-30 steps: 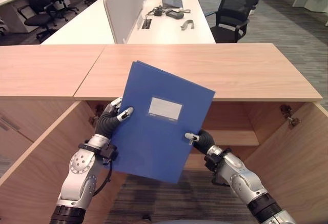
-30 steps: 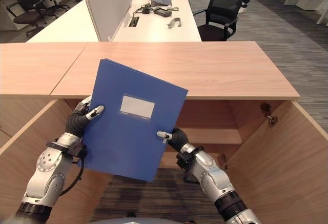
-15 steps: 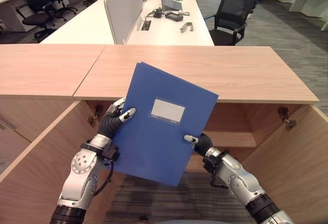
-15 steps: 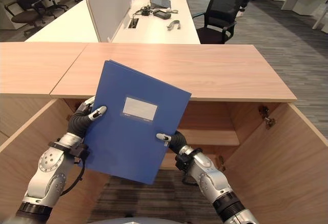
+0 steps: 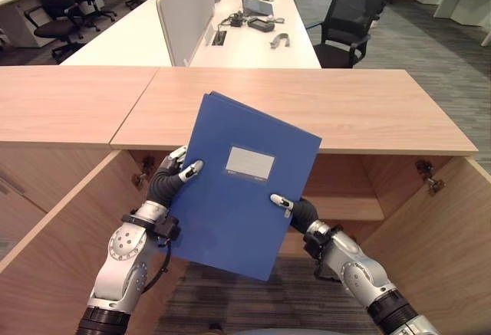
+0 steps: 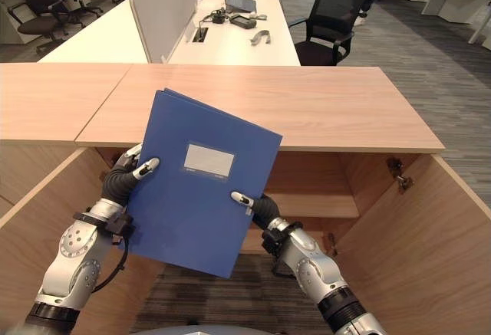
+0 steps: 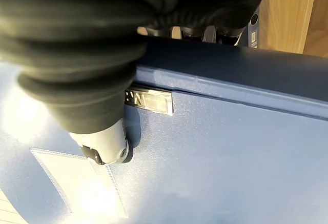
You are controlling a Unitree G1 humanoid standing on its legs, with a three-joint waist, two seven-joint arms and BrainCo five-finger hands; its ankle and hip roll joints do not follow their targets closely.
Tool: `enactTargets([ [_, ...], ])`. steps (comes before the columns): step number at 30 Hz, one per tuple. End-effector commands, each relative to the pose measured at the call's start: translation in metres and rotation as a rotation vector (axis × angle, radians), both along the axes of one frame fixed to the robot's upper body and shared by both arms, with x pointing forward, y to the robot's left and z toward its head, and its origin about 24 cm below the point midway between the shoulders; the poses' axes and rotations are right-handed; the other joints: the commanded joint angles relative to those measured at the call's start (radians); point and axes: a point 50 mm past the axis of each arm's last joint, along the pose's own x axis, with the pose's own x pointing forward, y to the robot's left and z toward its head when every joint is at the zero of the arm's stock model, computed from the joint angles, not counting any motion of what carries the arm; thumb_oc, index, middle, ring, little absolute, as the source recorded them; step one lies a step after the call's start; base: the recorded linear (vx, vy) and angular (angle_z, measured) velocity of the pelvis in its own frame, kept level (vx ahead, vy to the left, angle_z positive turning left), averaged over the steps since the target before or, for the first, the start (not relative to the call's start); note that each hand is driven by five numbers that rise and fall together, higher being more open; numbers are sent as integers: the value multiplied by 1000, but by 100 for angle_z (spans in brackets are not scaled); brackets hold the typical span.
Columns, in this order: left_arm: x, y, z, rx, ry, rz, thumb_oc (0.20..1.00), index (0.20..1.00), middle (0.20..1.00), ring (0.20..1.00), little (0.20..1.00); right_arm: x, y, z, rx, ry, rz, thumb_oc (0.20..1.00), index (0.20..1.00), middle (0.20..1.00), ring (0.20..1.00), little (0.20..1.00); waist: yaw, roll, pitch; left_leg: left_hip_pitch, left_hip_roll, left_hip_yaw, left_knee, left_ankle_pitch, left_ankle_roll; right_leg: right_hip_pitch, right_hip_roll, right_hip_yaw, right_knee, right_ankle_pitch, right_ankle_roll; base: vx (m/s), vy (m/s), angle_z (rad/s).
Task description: Put the empty folder in the office cabinet
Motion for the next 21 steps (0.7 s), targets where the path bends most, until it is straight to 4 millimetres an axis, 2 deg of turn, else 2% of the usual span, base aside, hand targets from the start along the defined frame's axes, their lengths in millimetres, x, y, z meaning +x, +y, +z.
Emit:
enactTargets([
  [1, 16, -35, 44, -86, -210, -161, 200, 200, 200, 200, 200, 3, 61, 37, 152, -160, 214, 200, 200, 200, 200, 200, 3, 7, 6, 23, -3, -37, 3, -99, 12, 4, 20, 23, 26, -86, 2, 0, 0, 0],
  [6, 16, -31, 44, -80, -214, -143, 200, 200, 200, 200, 200, 3, 57, 37, 137, -167, 206, 200, 200, 200, 200, 200, 4, 6, 6, 22, -3, -37, 3, -98, 11, 4, 20, 20, 26, -86, 3, 0, 0, 0],
  [9, 15, -21, 42, -66, -216, -87, 200, 200, 200, 200, 200, 5, 49, 38, 91, -200, 185, 200, 200, 200, 200, 200, 5, 7, 5, 21, -4, -38, 3, -98, 10, 4, 20, 19, 26, -85, 3, 0, 0, 0],
  [10, 14, -19, 42, -63, -216, -72, 413, 413, 413, 413, 413, 5, 46, 38, 84, -203, 175, 200, 200, 200, 200, 200, 5, 7, 4, 21, -4, -38, 3, -98, 10, 4, 20, 18, 26, -85, 3, 0, 0, 0],
  [11, 14, -16, 40, -62, -214, -51, 677, 677, 677, 677, 677, 5, 43, 37, 81, -201, 161, 200, 200, 200, 200, 200, 4, 7, 4, 20, -4, -38, 3, -98, 10, 4, 20, 17, 26, -85, 3, 0, 0, 0],
  [12, 14, -12, 38, -58, -204, -28, 1000, 1000, 1000, 1000, 1000, 5, 39, 34, 77, -194, 144, 200, 200, 200, 200, 200, 4, 7, 4, 19, -4, -38, 3, -98, 10, 3, 20, 16, 26, -85, 3, 0, 0, 0],
  [14, 13, 0, 34, -46, -188, 27, 1000, 1000, 1000, 1000, 1000, 5, 27, 28, 61, -171, 93, 200, 200, 200, 200, 200, 5, 7, 6, 17, -4, -39, 3, -96, 10, 2, 21, 15, 25, -84, 3, 0, 0, 0],
  [17, 12, 4, 32, -41, -182, 48, 1000, 1000, 1000, 1000, 1000, 5, 23, 26, 53, -168, 81, 200, 200, 200, 200, 200, 5, 7, 5, 16, -4, -39, 3, -95, 9, 1, 21, 15, 25, -84, 3, 0, 0, 0],
  [18, 8, 20, 28, -26, -165, 109, 1000, 1000, 1000, 1000, 1000, 3, 6, 22, 11, -164, 37, 200, 200, 200, 200, 200, 6, 7, 6, 13, -4, -41, 3, -94, 9, 2, 23, 13, 22, -84, 3, 0, 0, 0],
  [21, 1, 35, 20, -22, -124, 128, 1000, 1000, 1000, 1000, 1000, 2, -14, 19, -56, -181, -18, 200, 200, 200, 200, 200, 7, 8, 7, 10, -4, -44, 3, -93, 8, 0, 23, 12, 20, -83, 4, 0, 0, 0],
])
